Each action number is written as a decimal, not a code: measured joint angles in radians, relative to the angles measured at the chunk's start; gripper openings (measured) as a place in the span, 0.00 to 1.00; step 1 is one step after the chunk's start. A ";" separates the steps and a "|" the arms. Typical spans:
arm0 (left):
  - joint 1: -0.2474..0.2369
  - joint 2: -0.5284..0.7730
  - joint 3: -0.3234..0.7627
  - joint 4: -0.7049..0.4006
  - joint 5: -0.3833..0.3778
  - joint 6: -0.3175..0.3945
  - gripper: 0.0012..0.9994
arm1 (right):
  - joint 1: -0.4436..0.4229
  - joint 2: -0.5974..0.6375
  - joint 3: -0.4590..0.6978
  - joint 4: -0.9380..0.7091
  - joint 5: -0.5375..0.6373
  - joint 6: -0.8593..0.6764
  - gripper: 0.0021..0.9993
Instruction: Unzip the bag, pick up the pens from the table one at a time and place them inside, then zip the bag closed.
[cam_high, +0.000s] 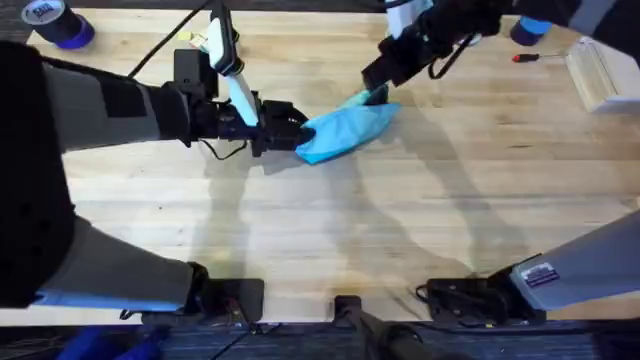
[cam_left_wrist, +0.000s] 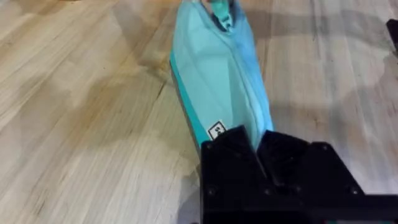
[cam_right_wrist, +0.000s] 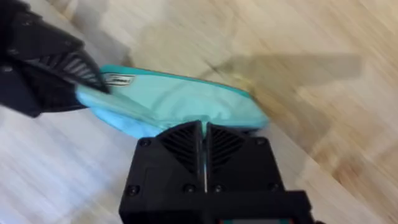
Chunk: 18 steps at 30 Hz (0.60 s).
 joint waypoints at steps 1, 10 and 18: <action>0.000 0.000 0.000 0.000 0.000 0.000 0.04 | -0.012 0.000 0.000 0.000 0.003 0.000 0.03; 0.000 0.000 0.000 -0.009 -0.001 0.000 0.04 | -0.138 0.025 0.005 0.020 0.038 -0.004 0.03; 0.000 0.000 0.000 -0.011 0.000 0.000 0.04 | -0.255 0.063 0.005 0.042 0.062 -0.004 0.03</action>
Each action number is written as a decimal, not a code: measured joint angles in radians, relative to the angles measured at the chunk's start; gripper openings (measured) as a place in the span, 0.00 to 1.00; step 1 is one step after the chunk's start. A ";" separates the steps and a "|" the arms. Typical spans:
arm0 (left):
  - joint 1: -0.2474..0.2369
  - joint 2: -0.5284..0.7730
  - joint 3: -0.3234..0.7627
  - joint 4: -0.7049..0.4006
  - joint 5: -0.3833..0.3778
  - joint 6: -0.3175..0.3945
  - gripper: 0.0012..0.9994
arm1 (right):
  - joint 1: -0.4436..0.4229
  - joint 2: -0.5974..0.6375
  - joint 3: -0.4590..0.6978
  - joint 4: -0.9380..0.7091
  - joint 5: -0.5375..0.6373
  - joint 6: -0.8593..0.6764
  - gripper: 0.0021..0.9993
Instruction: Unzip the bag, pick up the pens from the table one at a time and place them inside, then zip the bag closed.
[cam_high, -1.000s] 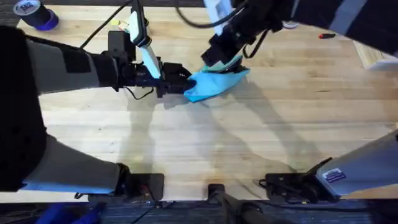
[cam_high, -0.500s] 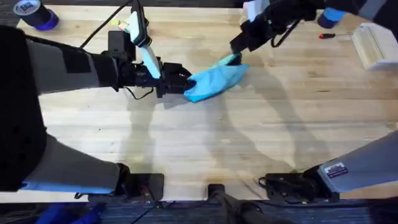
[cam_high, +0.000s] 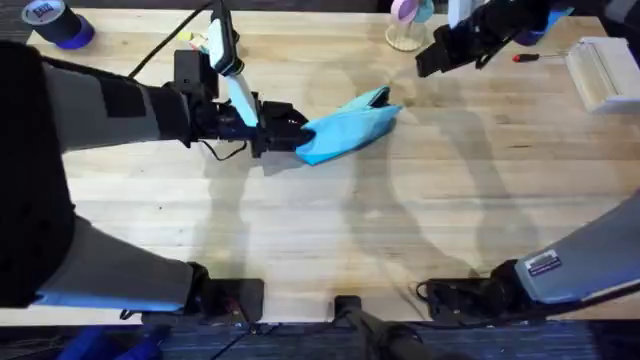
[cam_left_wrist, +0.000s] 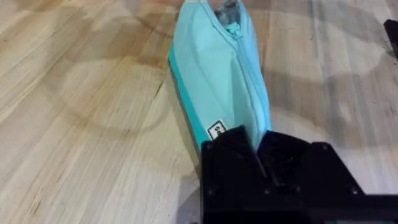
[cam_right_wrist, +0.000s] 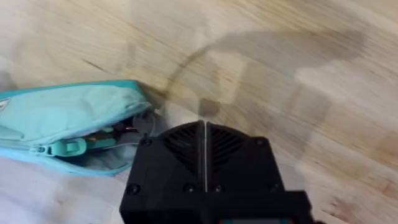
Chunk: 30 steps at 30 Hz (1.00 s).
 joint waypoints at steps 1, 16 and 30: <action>0.000 0.000 0.000 0.000 0.000 0.000 0.04 | -0.005 0.000 0.000 0.001 -0.003 0.000 0.03; 0.000 0.000 0.000 0.000 0.000 0.000 0.04 | -0.007 -0.003 0.000 -0.075 -0.334 0.000 0.99; 0.001 0.000 0.000 0.000 -0.002 -0.001 0.69 | -0.006 -0.018 0.001 -0.078 -0.489 0.001 1.00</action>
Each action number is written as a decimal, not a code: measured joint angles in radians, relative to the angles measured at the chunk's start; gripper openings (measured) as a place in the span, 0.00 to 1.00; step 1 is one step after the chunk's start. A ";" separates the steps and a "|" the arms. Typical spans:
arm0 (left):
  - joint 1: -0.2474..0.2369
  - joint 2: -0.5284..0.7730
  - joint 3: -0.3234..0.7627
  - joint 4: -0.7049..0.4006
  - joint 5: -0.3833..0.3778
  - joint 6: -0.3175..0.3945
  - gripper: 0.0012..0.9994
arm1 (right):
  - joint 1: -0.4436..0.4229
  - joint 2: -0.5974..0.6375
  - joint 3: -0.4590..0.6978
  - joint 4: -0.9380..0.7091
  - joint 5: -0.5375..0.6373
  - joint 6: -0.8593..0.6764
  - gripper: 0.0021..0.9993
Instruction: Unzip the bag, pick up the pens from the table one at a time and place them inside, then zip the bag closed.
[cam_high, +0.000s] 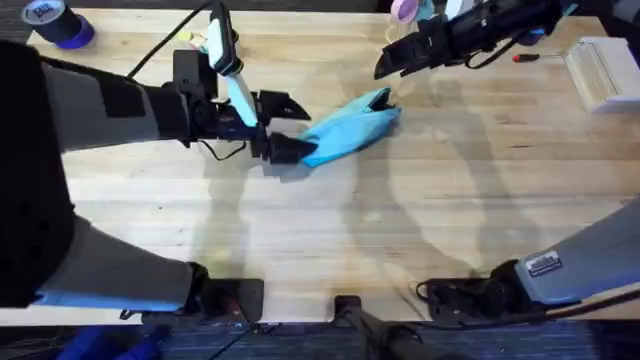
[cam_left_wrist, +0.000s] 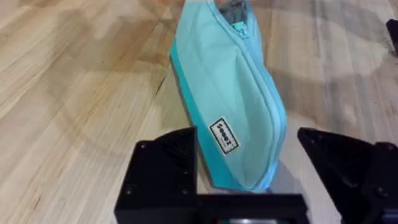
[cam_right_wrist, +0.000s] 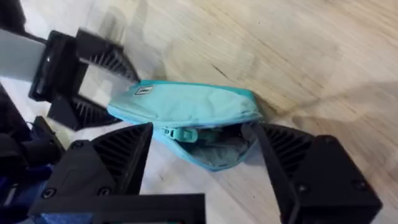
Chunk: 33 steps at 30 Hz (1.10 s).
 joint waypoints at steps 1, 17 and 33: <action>0.000 0.000 0.000 0.000 -0.003 0.000 0.86 | 0.000 0.000 0.000 -0.002 0.003 0.000 1.00; 0.000 -0.001 0.001 -0.004 -0.077 -0.006 0.99 | 0.034 -0.096 0.031 -0.009 0.180 -0.025 1.00; -0.063 -0.322 0.124 -0.177 -0.345 -0.127 0.99 | 0.042 -0.122 0.034 -0.029 0.268 -0.028 1.00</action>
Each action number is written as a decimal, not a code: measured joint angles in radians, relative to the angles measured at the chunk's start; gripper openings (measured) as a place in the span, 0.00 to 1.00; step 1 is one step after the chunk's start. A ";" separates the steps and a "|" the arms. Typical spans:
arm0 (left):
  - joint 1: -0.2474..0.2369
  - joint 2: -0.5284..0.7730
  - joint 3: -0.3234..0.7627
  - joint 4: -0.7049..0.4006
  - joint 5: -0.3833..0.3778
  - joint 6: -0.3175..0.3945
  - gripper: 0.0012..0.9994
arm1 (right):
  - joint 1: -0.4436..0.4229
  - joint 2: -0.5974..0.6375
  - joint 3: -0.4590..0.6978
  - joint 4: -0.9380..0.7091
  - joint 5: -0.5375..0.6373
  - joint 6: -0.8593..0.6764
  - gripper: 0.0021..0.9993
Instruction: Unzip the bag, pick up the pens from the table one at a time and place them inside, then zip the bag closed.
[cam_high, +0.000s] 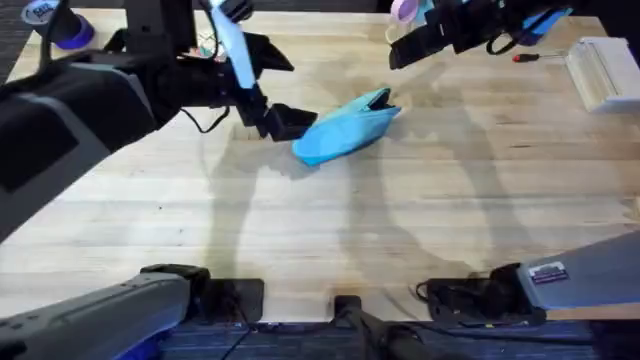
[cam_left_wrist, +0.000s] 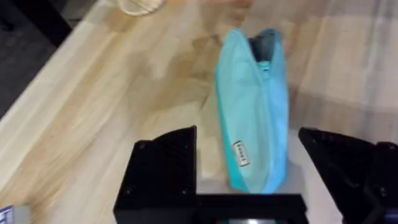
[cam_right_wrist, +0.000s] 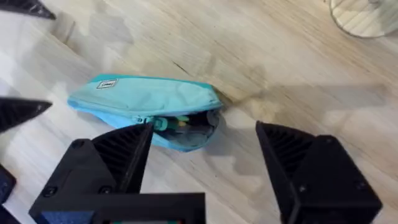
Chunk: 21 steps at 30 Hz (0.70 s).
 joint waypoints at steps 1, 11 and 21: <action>-0.018 -0.010 0.010 -0.026 -0.013 -0.001 0.99 | 0.000 0.000 0.000 0.000 0.002 0.000 1.00; -0.137 -0.015 0.045 -0.092 -0.065 -0.143 0.99 | 0.000 0.000 0.000 -0.001 0.006 0.000 1.00; -0.223 -0.015 0.083 -0.101 -0.149 -0.205 0.99 | 0.000 0.000 0.000 -0.001 0.006 0.000 1.00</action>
